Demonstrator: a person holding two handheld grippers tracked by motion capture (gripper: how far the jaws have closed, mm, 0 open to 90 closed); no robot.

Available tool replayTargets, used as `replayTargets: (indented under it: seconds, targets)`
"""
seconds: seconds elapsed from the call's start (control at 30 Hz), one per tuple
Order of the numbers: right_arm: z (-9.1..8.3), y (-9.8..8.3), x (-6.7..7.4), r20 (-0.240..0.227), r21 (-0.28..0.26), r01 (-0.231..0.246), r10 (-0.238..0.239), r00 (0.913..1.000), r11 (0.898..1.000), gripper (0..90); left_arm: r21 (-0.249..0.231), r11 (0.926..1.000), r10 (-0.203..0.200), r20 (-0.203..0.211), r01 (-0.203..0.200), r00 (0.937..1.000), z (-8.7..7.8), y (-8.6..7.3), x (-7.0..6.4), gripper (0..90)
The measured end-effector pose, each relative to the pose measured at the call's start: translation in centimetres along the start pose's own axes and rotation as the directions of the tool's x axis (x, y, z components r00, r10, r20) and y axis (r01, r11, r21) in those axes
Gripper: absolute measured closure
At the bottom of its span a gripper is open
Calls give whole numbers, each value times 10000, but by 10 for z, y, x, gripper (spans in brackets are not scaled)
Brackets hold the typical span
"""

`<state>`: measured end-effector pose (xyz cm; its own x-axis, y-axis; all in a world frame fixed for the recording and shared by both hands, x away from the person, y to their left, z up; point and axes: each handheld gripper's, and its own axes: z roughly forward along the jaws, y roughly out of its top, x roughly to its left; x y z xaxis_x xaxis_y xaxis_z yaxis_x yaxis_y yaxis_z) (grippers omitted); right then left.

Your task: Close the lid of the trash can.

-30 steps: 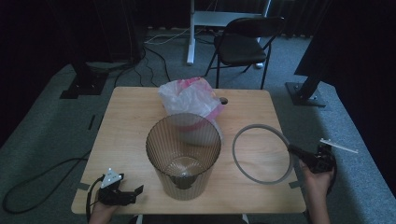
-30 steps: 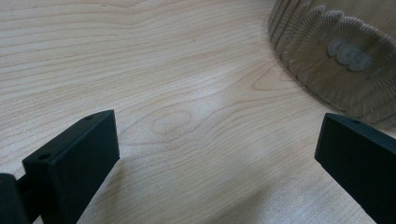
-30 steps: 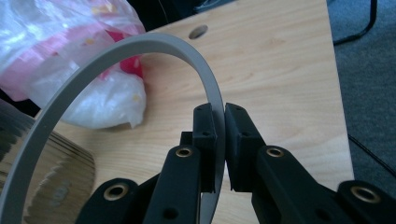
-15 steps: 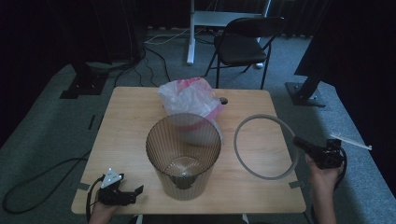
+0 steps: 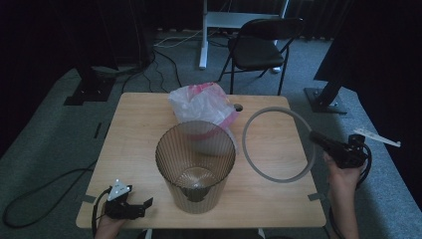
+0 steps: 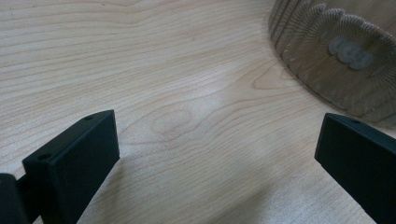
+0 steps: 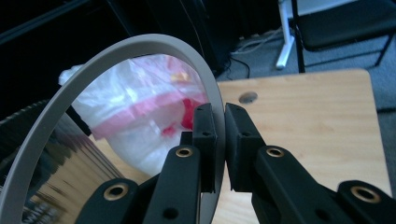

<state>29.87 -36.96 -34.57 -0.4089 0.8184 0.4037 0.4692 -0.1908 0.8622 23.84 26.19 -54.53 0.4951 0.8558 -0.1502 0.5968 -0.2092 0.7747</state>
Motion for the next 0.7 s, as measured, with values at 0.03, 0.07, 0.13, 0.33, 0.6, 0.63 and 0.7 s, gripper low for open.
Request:
replayTargets:
  seconds: [0.03, 0.07, 0.13, 0.33, 0.6, 0.63, 0.7]
  targets:
    - [1, 3, 3, -51, -43, 88, -89, 9999, 10000, 837, -4, 10000, 2, 2, -2, 10000, 0, 0, 0, 0]
    - [2, 7, 7, -126, -48, 203, -204, 9997, 9998, 837, 10, 10000, 14, 3, -14, 10000, 0, 0, 0, 0]
    - [5, 13, 15, -247, -78, 323, -325, 9992, 9994, 837, 17, 10000, 19, 12, -19, 10000, 0, 0, 0, 0]
    - [17, 28, 36, -706, -73, 733, -737, 9948, 9973, 837, 9, 10000, -13, 26, 13, 10000, 0, 0, 0, 0]
    - [35, 45, 65, -1258, -1, 1293, -1283, 9837, 9916, 838, -2, 10000, 5, 37, -5, 10000, 0, 0, 1, 0]
    - [37, 47, 69, -1333, 4, 1340, -1328, 9821, 9910, 837, -2, 10000, 29, 48, -29, 10000, 0, 0, 0, 0]
    - [41, 52, 78, -1466, 18, 1512, -1494, 9779, 9885, 837, 30, 10000, 84, 48, -84, 10000, 0, 0, 0, 0]
